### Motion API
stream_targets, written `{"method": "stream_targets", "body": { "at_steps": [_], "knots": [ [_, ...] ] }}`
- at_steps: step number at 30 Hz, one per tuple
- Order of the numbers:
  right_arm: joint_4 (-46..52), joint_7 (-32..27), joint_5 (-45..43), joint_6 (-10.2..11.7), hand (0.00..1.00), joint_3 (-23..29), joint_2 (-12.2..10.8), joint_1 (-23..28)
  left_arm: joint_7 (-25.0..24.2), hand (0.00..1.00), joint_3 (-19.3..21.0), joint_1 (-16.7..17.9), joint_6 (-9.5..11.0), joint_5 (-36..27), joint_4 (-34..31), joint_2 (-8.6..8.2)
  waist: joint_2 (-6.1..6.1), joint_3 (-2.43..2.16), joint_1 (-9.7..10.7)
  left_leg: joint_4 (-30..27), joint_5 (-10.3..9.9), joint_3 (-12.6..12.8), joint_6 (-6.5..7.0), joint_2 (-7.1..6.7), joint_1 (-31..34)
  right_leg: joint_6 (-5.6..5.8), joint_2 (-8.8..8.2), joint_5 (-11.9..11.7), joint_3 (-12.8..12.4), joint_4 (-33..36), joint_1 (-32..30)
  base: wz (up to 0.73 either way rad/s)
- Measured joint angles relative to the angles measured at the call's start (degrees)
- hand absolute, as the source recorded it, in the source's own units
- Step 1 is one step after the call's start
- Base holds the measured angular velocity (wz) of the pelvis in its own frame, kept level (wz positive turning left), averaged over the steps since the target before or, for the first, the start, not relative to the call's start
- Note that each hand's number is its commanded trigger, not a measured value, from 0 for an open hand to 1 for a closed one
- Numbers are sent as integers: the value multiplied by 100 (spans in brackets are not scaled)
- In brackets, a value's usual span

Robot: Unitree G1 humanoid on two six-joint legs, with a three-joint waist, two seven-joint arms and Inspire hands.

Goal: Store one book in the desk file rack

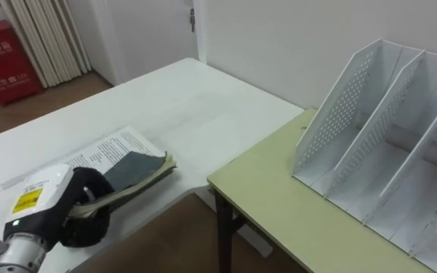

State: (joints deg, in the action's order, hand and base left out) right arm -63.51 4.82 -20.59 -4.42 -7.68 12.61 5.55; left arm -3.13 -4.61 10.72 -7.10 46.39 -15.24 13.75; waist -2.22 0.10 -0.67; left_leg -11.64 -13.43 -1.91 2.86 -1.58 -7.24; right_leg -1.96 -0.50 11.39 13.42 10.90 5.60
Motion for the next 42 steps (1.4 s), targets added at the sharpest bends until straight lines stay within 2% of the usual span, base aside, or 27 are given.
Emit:
{"method": "stream_targets", "body": {
  "at_steps": [3, 6, 8, 13, 16, 19, 21, 22, 25, 27, 28, 30, 31, 34, 36, 39, 42],
  "knots": [
    [84, 46, 8, 120, 0, -18, 40, 2, 1, 100, -9, -14, 378, -668, -96, -91, -9, 7, -28, 2, 1, 49, 0, 12, 32, -5, 14, -3, -70, 7, -62, -14],
    [204, 37, -53, 387, 0, -159, 104, -1, 2, 100, -15, -134, 636, -1613, -97, -90, 2, 22, -116, 33, 0, 33, -1, 46, 60, -35, 50, -82, -123, -11, -81, -20],
    [420, 92, -224, 420, 0, -241, 105, 10, 7, 100, -1, -183, 767, -2219, -138, -91, 44, 57, -134, 36, 0, 35, -1, 55, 77, -41, 71, -89, -182, -10, -109, -17],
    [828, 359, -471, 437, 0, -348, 139, 16, -16, 100, -147, -238, 1083, -3626, -248, -107, 58, 60, -125, 30, -1, 33, -2, 55, 141, -43, 70, -94, -197, -6, -181, -3],
    [957, 416, -504, 442, 0, -366, 166, 47, -154, 100, -184, -238, 1132, -4416, -248, -137, 68, 64, -133, 29, -1, 33, -2, 58, 139, -44, 76, -95, -212, -7, -182, 0],
    [1217, 484, -657, 445, 0, -426, 190, 82, -545, 100, -267, -239, 1134, -5611, -254, -130, 74, 61, -128, 1, -2, 40, -3, 58, 156, -47, 74, -96, -227, 24, -201, 0],
    [1297, 533, -699, 442, 0, -457, 202, 75, -742, 100, -305, -239, 1135, -6267, -254, -134, 78, 55, -144, -1, -2, 166, -4, 71, 139, -48, 73, -95, -256, 78, -228, -9],
    [1489, 595, -756, 440, 0, -458, 237, 111, -866, 100, -295, -245, 1144, -6718, -256, -136, 83, 50, -156, -2, -2, 180, -4, 76, 145, -49, 76, -95, -294, 108, -267, -16],
    [2074, 689, -764, 441, 0, -449, 286, 256, -1043, 100, -293, -245, 1152, -7449, -258, -138, 104, 45, -179, -8, -2, 180, -4, 74, 128, -56, 78, -90, -368, 181, -310, -17],
    [2881, 888, -325, 441, 0, -454, 218, 382, -1167, 100, -293, -245, 1173, -8077, -257, -111, 144, 53, -165, -18, -2, 183, -4, 72, 97, -66, 78, -84, -405, 182, -310, -13],
    [3038, 951, -179, 445, 0, -454, 148, 388, -1193, 100, -293, -245, 1174, -8192, -256, -97, 155, 53, -145, -20, -2, 183, -4, 72, 84, -69, 77, -82, -406, 189, -305, -4],
    [3366, 1236, 318, 547, 0, -451, -197, 386, -1400, 100, -287, -242, 1174, -8498, -254, -67, 189, 37, -124, -18, -2, 183, -4, 73, -9, -68, 74, -81, -404, 189, -244, 0],
    [3503, 1423, 554, 567, 0, -453, -297, 420, -1551, 100, -256, -239, 1174, -8521, -255, -70, 203, 17, -143, -10, -2, 207, -4, 65, -53, -61, 69, -66, -440, 229, -232, 0],
    [3810, 1765, 1099, 570, 0, -453, -350, 445, -1805, 100, -144, -185, 1177, -8585, -233, -24, 218, 31, -168, -11, -2, 264, -4, 45, -104, -43, 45, -10, -526, 400, -272, -6],
    [3994, 1989, 1819, 561, 0, -443, -316, 448, -2010, 100, -70, -101, 1171, -8955, -146, 31, 239, 39, -140, -18, -5, 276, -1, 32, -99, -36, 30, 29, -542, 475, -273, -3],
    [4254, 2248, 2874, 492, 0, -293, -300, 449, -2261, 100, -62, -94, 1164, -9439, 177, -14, 226, 47, -136, -26, -11, 277, 2, 26, -77, -43, 9, 42, -504, 533, -318, 0],
    [4754, 2486, 3646, 449, 0, -75, -333, 440, -2303, 100, -51, -8, 1024, -9458, 387, -44, 179, 61, -136, -65, -12, 292, 0, 27, -27, -58, 3, 42, -504, 582, -362, -1]
  ]
}}
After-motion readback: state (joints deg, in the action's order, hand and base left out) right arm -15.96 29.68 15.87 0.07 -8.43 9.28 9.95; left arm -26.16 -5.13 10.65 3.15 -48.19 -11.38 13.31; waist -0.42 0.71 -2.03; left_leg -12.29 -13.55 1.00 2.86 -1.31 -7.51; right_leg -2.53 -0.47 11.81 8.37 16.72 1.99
